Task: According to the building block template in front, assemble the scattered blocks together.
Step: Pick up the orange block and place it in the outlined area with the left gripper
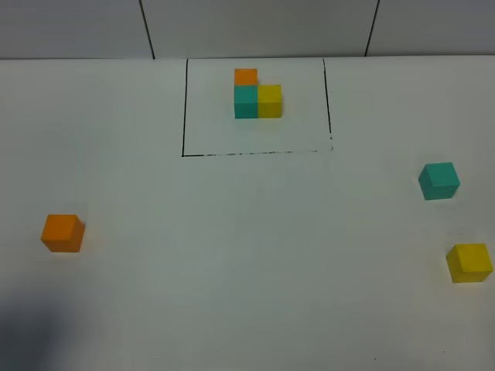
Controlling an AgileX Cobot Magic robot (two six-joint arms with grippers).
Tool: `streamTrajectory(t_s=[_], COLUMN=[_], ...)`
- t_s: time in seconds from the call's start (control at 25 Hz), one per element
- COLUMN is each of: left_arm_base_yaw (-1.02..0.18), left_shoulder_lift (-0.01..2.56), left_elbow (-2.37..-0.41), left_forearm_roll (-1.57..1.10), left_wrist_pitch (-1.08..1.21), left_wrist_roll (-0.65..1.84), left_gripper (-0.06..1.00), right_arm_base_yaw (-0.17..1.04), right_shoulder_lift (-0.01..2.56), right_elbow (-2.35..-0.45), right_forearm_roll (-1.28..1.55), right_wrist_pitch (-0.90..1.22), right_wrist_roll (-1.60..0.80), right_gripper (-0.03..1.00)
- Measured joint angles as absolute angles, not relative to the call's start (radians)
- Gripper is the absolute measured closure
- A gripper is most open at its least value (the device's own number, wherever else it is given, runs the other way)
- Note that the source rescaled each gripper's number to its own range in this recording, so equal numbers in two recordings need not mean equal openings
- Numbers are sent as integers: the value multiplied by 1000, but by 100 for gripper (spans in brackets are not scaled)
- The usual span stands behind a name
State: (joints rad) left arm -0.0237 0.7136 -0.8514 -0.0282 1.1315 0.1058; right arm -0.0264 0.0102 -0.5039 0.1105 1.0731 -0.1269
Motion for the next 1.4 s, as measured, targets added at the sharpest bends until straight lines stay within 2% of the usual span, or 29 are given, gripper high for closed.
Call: streamTrajectory(t_s=[0.08, 0.36, 1.04, 1.4], left_arm_base_yaw=[-24, -24, -24, -24], left_shoulder_lift=[810, 1134, 1605, 1745], left_elbow=[-904, -1064, -1074, -1074], left_forearm_roll=[-28, -29, -29, -30], left_wrist_pitch=[1131, 1140, 946, 917], left_wrist_roll=[103, 58, 30, 30], left_gripper=[7, 6, 5, 5], right_arm_base_yaw=[-26, -26, -26, -26], right_shoulder_lift=[10, 10, 10, 10], right_elbow=[-504, -504, -504, -504], right_forearm_roll=[110, 110, 110, 110], right_wrist_pitch=[1073, 1073, 1073, 1073], right_wrist_roll=[-127, -128, -126, -128], right_gripper=[96, 96, 96, 96])
